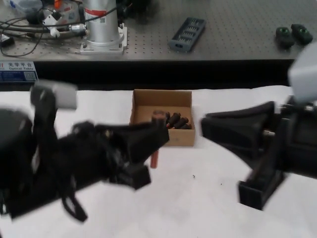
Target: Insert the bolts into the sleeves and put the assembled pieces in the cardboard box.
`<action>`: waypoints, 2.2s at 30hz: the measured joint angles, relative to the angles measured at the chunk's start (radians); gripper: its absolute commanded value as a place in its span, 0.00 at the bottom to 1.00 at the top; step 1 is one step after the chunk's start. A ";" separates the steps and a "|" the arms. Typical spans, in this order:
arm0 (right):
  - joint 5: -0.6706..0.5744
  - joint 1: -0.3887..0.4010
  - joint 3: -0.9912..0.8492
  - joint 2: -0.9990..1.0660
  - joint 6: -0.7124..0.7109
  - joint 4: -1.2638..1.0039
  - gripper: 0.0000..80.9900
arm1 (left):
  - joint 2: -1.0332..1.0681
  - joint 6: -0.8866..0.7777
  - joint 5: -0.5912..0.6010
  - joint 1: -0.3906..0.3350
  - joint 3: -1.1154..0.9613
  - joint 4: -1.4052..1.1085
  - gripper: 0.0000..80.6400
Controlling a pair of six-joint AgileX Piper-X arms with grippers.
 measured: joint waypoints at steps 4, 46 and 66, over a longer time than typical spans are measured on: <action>0.087 0.000 0.000 -0.097 -0.048 0.117 0.04 | 0.017 0.117 -0.021 0.038 -0.165 0.269 0.01; 0.414 0.000 0.178 -0.567 0.025 0.450 0.04 | 1.082 0.145 -0.074 0.212 -1.361 1.011 0.01; 0.426 0.000 0.178 -0.577 0.048 0.477 0.04 | 1.312 0.145 -0.132 0.219 -1.495 1.058 0.01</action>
